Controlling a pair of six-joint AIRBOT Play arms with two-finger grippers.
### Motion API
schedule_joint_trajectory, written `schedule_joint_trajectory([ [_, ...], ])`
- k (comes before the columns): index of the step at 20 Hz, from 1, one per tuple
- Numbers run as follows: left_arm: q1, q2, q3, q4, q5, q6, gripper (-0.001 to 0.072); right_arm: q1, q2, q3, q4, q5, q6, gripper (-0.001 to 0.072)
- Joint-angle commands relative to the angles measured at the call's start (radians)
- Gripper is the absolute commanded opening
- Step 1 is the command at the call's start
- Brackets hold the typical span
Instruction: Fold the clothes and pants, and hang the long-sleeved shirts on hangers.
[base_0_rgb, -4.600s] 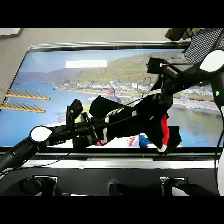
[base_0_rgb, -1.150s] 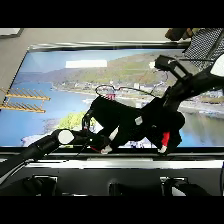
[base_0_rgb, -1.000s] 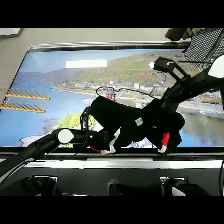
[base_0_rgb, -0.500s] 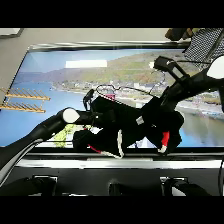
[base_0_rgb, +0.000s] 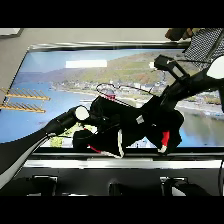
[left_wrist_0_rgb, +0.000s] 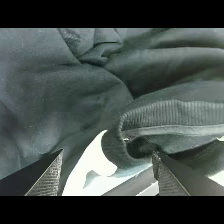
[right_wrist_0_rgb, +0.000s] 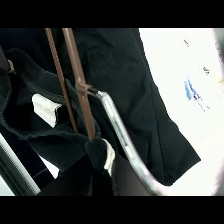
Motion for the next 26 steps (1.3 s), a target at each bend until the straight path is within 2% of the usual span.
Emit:
schedule_joint_trajectory([
  [1, -0.004, -0.024, 0.007, 0.005, 0.023, -0.020, 0.0600, 0.001, -0.001, 0.000, -0.001, -0.002, -0.001, 0.0042],
  [4, -0.004, -0.034, 0.006, -0.002, 0.071, -0.021, 0.0594, 0.001, -0.001, 0.000, -0.001, -0.001, -0.001, 0.0042],
  [5, -0.003, -0.036, 0.006, -0.006, 0.083, -0.020, 0.0507, 0.001, -0.001, 0.000, -0.001, -0.001, -0.001, 0.0042],
  [6, -0.004, -0.039, 0.006, -0.014, 0.095, -0.020, 0.0455, 0.001, -0.001, 0.000, -0.001, -0.002, -0.001, 0.0042],
  [7, -0.006, -0.044, 0.007, -0.029, 0.099, -0.020, 0.0455, 0.001, -0.001, 0.000, -0.002, -0.001, -0.001, 0.0042],
  [8, -0.009, -0.049, 0.006, -0.045, 0.098, -0.018, 0.0416, 0.001, -0.001, 0.000, -0.002, -0.002, -0.001, 0.0042],
  [11, -0.035, -0.050, 0.006, -0.052, 0.098, -0.004, 0.0168, 0.001, -0.001, 0.000, -0.016, -0.002, -0.001, 0.0043],
  [13, -0.051, -0.048, 0.006, -0.055, 0.086, 0.000, 0.0052, 0.001, -0.001, 0.000, -0.023, -0.001, -0.001, 0.0043],
  [14, -0.054, -0.043, 0.006, -0.055, 0.077, 0.037, 0.0024, 0.001, -0.001, 0.000, -0.023, -0.001, -0.001, 0.0043],
  [16, -0.039, -0.023, 0.006, -0.054, 0.054, 0.084, 0.0023, 0.001, 0.000, 0.000, -0.026, 0.004, -0.001, 0.0042],
  [20, 0.068, 0.037, 0.007, -0.009, 0.021, 0.103, 0.0021, 0.001, 0.024, 0.000, -0.073, 0.021, 0.029, 0.0042],
  [24, 0.171, 0.042, 0.062, -0.005, -0.040, 0.201, 0.0022, 0.003, 0.038, 0.000, -0.075, 0.079, 0.029, 0.0041],
  [26, 0.203, 0.042, 0.091, 0.012, -0.041, 0.203, 0.0021, 0.003, 0.038, 0.000, -0.076, 0.100, 0.029, 0.0041],
])
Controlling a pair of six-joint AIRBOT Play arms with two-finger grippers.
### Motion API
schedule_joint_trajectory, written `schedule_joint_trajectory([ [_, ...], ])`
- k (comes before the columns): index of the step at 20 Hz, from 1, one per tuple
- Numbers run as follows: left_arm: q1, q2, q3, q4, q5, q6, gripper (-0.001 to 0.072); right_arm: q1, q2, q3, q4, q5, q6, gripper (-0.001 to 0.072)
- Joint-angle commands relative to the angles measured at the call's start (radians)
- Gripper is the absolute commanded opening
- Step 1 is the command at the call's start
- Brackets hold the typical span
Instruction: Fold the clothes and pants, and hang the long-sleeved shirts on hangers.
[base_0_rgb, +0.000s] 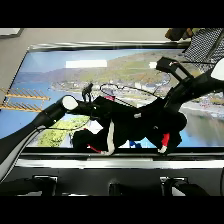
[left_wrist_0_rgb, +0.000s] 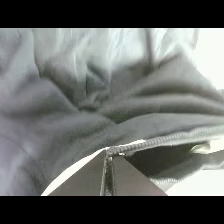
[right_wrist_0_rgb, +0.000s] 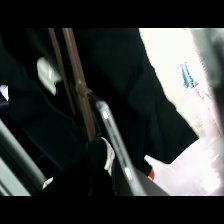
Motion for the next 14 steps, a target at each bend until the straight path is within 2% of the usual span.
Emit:
schedule_joint_trajectory([
  [1, 0.065, 0.006, 0.045, 0.029, -0.025, 0.041, 0.0022, 0.001, 0.004, 0.000, -0.008, 0.046, 0.002, 0.0041],
  [14, 0.148, 0.004, 0.137, 0.089, -0.027, 0.056, 0.0022, 0.001, -0.018, -0.001, -0.008, 0.033, 0.002, 0.0040],
])
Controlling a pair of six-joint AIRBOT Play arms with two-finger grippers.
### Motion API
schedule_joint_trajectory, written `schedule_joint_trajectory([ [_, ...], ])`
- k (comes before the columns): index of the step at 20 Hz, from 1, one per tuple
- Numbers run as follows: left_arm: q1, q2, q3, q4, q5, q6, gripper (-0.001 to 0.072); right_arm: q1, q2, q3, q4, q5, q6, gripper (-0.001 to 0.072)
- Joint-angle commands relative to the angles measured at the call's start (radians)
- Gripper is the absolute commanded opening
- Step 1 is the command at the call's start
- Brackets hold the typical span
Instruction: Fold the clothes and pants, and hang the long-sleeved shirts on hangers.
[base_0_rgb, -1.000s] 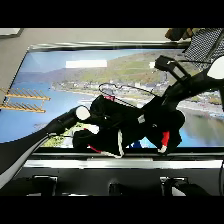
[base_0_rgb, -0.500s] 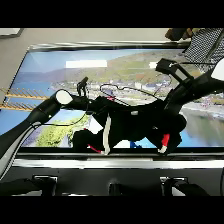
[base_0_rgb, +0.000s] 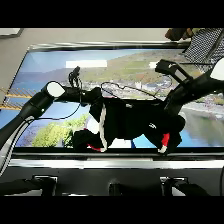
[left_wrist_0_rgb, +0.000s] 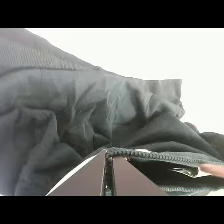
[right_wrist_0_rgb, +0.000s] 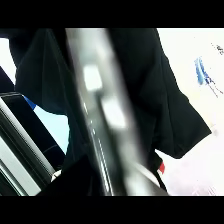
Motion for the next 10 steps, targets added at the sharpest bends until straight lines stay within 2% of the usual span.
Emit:
schedule_joint_trajectory([
  [1, 0.026, -0.001, 0.015, 0.012, 0.001, 0.010, 0.0022, 0.001, -0.016, -0.001, -0.001, -0.006, 0.001, 0.0040],
  [10, 0.081, -0.001, 0.061, 0.048, 0.002, 0.011, 0.0022, 0.001, -0.053, -0.003, -0.001, -0.021, 0.001, 0.0040],
])
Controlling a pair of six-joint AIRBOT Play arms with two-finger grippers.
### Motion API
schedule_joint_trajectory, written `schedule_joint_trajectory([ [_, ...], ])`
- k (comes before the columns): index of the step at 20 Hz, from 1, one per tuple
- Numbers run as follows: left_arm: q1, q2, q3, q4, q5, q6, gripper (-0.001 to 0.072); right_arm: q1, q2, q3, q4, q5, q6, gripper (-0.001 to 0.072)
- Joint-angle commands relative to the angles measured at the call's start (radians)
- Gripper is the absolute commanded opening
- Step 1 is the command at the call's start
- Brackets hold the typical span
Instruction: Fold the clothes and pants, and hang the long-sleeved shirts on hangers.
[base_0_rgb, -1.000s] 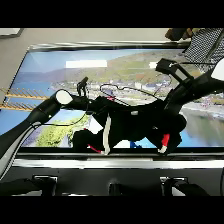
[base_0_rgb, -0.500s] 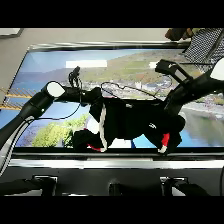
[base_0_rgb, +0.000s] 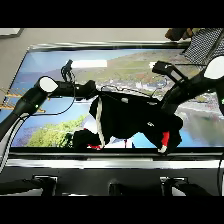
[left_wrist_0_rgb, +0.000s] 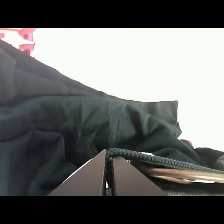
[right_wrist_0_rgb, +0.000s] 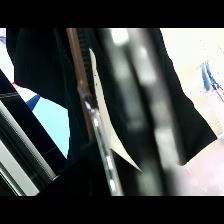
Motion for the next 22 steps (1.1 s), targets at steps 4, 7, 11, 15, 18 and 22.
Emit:
schedule_joint_trajectory([
  [4, 0.024, -0.001, 0.048, 0.025, 0.005, 0.030, 0.0022, 0.000, -0.021, -0.008, -0.005, -0.009, -0.002, 0.0040],
  [7, 0.029, -0.001, 0.062, 0.036, 0.005, 0.037, 0.0022, 0.000, -0.034, -0.011, -0.008, -0.016, -0.002, 0.0040],
  [11, 0.026, -0.002, 0.071, 0.035, 0.004, 0.037, 0.0022, 0.000, -0.050, -0.013, -0.012, -0.018, -0.002, 0.0040],
  [15, 0.025, -0.002, 0.116, 0.035, 0.005, 0.037, 0.0022, 0.000, -0.069, -0.013, -0.023, -0.038, 0.008, 0.0040],
  [18, 0.017, -0.002, 0.189, 0.035, 0.005, 0.037, 0.0022, 0.017, -0.098, -0.013, -0.043, -0.073, 0.021, 0.0040],
  [22, -0.024, -0.002, 0.257, 0.034, 0.005, 0.036, 0.0022, 0.130, -0.137, -0.013, -0.120, -0.202, 0.089, 0.0040],
])
